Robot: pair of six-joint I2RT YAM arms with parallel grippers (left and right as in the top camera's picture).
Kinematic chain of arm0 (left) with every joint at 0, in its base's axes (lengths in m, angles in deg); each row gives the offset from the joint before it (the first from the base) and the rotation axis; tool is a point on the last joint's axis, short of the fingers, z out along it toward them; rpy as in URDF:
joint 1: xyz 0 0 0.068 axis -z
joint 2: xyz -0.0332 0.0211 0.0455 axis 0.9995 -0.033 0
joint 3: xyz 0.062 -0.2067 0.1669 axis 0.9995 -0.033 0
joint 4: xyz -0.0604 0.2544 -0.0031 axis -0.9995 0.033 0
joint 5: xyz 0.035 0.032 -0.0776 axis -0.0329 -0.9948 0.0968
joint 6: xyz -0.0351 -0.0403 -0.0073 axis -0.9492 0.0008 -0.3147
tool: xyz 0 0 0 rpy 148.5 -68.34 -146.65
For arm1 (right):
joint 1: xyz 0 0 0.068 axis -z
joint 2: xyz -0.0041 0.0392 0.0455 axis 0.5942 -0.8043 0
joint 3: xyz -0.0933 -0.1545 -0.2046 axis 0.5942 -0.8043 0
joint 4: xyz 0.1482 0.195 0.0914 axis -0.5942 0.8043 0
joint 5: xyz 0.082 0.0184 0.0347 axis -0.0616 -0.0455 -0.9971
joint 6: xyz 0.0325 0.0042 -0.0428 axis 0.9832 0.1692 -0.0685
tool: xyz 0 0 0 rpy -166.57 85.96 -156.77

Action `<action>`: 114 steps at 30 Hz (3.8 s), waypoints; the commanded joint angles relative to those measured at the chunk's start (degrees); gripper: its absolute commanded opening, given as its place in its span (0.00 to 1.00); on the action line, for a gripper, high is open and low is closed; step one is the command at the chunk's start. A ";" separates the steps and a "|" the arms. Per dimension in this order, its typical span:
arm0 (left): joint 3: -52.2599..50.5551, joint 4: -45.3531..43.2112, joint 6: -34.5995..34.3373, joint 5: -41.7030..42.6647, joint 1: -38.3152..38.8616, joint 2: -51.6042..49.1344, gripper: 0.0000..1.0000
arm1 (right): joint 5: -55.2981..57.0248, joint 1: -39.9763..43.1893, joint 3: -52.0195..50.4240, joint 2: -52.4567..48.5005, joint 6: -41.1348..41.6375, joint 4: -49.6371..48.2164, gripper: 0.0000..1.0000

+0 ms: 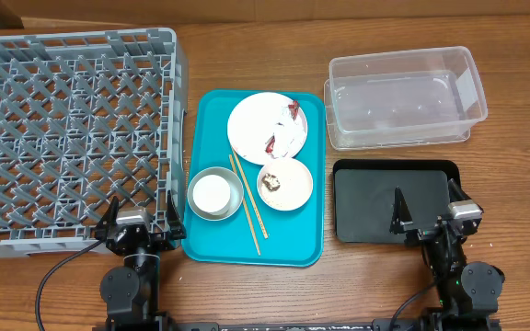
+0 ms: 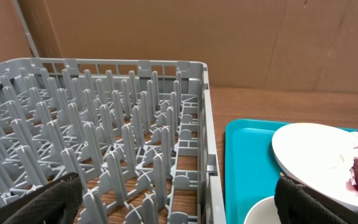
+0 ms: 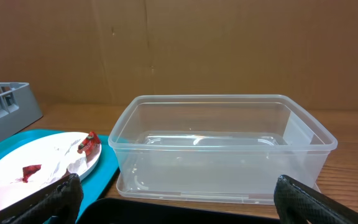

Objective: Sort waste into correct bins and load items into the dishwasher

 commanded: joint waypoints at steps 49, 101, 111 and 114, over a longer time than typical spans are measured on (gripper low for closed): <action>-0.22 -0.04 -0.15 -0.37 0.13 0.42 1.00 | -0.28 -0.28 -0.59 0.50 -0.24 -0.31 1.00; 60.11 55.76 -3.61 0.96 0.11 -52.54 1.00 | -4.72 -0.28 52.50 -45.13 13.27 44.26 1.00; 62.34 59.98 -3.61 1.81 -0.11 -54.58 1.00 | -13.29 -0.31 62.62 -56.78 12.61 45.07 1.00; 62.34 60.26 -3.58 1.55 -0.11 -54.58 0.99 | -14.01 -0.76 63.36 -58.21 13.09 44.83 1.00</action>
